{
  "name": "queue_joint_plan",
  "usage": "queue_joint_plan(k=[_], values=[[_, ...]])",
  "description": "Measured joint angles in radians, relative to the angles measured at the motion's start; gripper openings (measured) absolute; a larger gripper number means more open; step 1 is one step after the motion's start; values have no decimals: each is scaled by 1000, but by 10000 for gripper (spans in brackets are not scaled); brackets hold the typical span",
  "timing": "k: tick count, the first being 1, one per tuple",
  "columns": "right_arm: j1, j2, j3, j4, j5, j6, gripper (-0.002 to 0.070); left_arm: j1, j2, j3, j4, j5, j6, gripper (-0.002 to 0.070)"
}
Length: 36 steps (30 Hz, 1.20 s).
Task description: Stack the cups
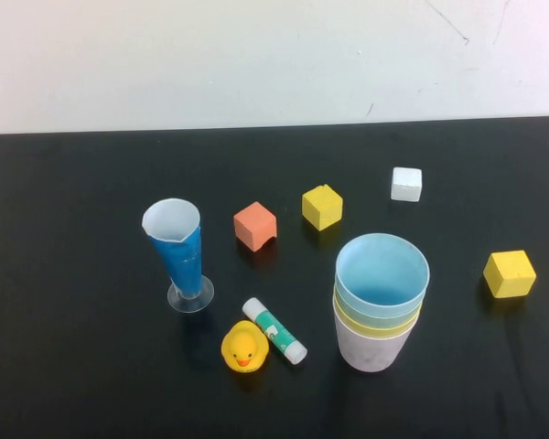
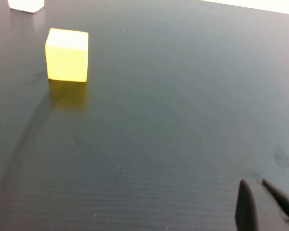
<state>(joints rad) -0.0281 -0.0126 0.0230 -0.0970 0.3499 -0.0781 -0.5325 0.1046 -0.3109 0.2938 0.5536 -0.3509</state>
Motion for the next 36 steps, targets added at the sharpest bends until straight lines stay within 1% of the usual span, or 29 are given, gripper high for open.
queue_joint_plan(k=[2,5,10,12,14,16,18,21,29,36], values=[[0,-1,0,0,0,0,-1,19,-2,38,-3,-13,22,0],[0,-1,0,0,0,0,-1,86,-21,119,-27,-48,80,0],[0,-1,0,0,0,0,-1,258,-97,227,-116,-97,105,0],[0,-1,0,0,0,0,-1,337,-113,256,-142,-104,105,0],[0,-1,0,0,0,0,-1,400,-115,281,-153,-112,110,0],[0,-1,0,0,0,0,-1,453,-116,300,-166,-123,126,0],[0,-1,0,0,0,0,-1,487,-118,312,-188,-167,162,0],[0,-1,0,0,0,0,-1,506,-118,321,-219,-215,212,-1],[0,-1,0,0,0,0,-1,510,-118,321,-249,-219,282,-1],[0,-1,0,0,0,0,-1,510,-118,321,-254,-219,290,-1]])
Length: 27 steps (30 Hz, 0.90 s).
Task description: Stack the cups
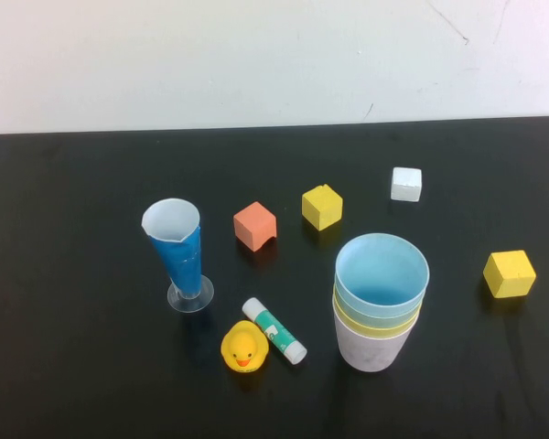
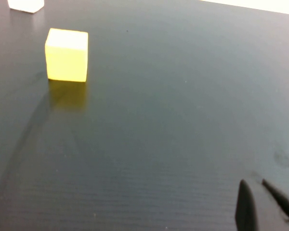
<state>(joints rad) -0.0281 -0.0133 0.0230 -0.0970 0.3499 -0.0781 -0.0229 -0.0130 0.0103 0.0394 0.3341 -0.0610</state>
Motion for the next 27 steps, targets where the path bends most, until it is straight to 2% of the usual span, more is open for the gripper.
queue_joint_plan(k=[4,11,14,20,27], values=[[0,0,0,0,0,0,-1,8,0,0,-2,0,0,-1],[0,0,0,0,0,0,-1,116,0,0,-2,0,4,-1],[0,0,0,0,0,0,-1,139,0,0,-2,-1,6,-1],[0,0,0,0,0,0,-1,130,0,0,0,-2,9,-1],[0,0,0,0,0,0,-1,62,0,0,0,-2,9,-1]])
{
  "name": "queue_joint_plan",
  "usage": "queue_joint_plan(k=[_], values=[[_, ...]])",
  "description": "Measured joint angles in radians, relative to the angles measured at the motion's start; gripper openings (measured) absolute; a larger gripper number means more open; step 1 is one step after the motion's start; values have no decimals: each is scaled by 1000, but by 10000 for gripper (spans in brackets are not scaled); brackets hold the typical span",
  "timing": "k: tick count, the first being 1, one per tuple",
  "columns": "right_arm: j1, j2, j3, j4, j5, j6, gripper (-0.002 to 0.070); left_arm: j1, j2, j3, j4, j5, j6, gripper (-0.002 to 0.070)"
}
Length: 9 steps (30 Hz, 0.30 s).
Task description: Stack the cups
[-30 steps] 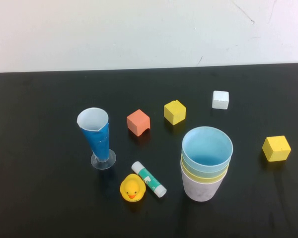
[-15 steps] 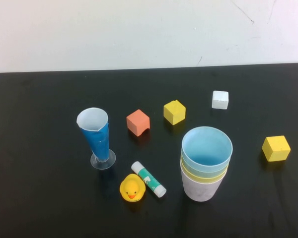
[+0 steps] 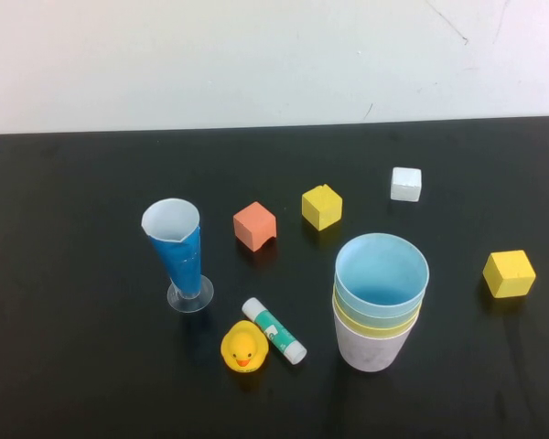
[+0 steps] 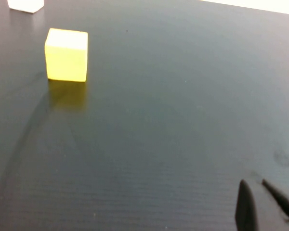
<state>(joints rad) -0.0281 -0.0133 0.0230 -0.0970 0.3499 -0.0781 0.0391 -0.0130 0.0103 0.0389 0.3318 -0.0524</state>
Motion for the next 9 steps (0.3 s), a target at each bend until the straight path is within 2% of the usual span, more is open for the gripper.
queue_joint_plan(k=[9], values=[[0,0,0,0,0,0,-1,-6,0,0,2,0,4,-1]])
